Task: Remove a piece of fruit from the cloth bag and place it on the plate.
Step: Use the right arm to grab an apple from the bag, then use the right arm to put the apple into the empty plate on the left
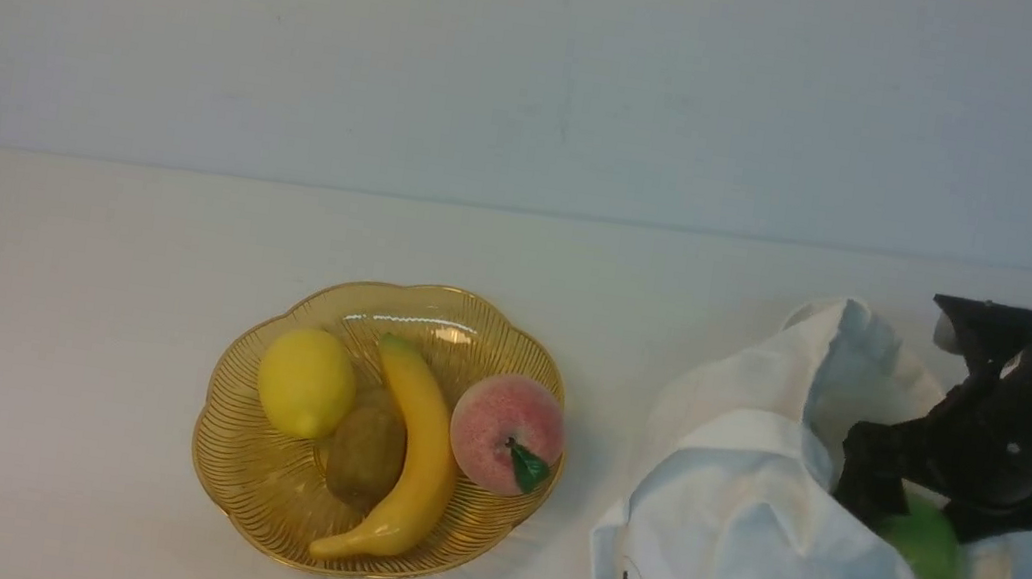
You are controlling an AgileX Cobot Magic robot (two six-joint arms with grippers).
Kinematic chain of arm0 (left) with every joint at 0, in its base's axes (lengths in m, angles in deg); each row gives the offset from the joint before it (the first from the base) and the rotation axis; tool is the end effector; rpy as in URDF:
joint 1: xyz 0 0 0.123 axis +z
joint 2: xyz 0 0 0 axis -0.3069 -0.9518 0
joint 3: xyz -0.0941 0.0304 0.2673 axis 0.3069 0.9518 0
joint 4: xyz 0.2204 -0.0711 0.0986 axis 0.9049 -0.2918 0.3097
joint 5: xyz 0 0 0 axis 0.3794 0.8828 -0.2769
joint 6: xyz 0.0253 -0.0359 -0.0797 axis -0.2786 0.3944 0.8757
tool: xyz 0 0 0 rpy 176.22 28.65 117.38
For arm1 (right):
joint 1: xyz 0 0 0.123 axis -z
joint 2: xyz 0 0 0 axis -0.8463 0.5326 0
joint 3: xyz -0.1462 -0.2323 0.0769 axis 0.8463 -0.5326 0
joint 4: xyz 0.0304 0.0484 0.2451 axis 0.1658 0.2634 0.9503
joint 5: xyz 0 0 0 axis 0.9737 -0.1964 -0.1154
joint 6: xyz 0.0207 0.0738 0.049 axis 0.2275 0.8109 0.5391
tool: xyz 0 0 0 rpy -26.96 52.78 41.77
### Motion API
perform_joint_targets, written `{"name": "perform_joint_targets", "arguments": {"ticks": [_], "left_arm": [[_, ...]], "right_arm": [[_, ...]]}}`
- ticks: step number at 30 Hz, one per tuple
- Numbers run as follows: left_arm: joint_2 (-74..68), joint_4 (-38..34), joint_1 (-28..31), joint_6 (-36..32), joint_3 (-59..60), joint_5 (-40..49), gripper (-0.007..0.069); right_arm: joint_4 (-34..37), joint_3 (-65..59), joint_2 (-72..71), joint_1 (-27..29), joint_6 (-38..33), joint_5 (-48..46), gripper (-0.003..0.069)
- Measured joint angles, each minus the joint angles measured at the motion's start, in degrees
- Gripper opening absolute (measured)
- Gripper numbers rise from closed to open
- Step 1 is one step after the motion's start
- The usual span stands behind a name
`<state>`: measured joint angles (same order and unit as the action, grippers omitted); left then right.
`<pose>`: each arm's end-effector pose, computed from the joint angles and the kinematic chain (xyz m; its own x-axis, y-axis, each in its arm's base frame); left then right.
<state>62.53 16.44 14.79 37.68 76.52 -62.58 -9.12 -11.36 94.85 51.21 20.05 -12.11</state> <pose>0.0523 -0.0031 0.1703 -0.3018 0.0817 -0.9499 0.0767 0.9952 0.0612 0.3215 0.0532 0.1773 -0.9929 -0.0980 -0.0671 -0.1083 0.9787 0.1741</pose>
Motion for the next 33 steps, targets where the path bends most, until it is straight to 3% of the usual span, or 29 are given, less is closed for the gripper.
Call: {"name": "perform_joint_targets", "arguments": {"ticks": [5, 10, 19, 28, 32, 33], "left_arm": [[0.0, 0.0, 0.0, 0.0, 0.0, 0.0, -0.0008], [0.0, 0.0, 0.0, 0.0, 0.0, 0.0, -0.0008], [0.0, 0.0, 0.0, 0.0, 0.0, 0.0, -0.0008], [0.0, 0.0, 0.0, 0.0, 0.0, 0.0, -0.0008], [0.0, 0.0, 0.0, 0.0, 0.0, 0.0, -0.0008], [0.0, 0.0, 0.0, 0.0, 0.0, 0.0, -0.0008]], "right_arm": [[0.3, 0.2, 0.9, 0.0, 0.0, 0.2, 0.0683], [-0.1, 0.5, 0.9, 0.0, -0.2, -0.1, 0.0548], [-2.8, 7.5, 0.3, 0.0, 0.0, -8.7, 0.0547], [-11.8, 17.0, -9.6, 0.0, 4.9, -17.6, 0.0547], [-7.4, 20.2, -15.3, -1.1, 4.3, -18.3, 0.0547], [-2.6, 20.5, -16.5, -2.9, 2.2, -18.0, 0.0547]]}}
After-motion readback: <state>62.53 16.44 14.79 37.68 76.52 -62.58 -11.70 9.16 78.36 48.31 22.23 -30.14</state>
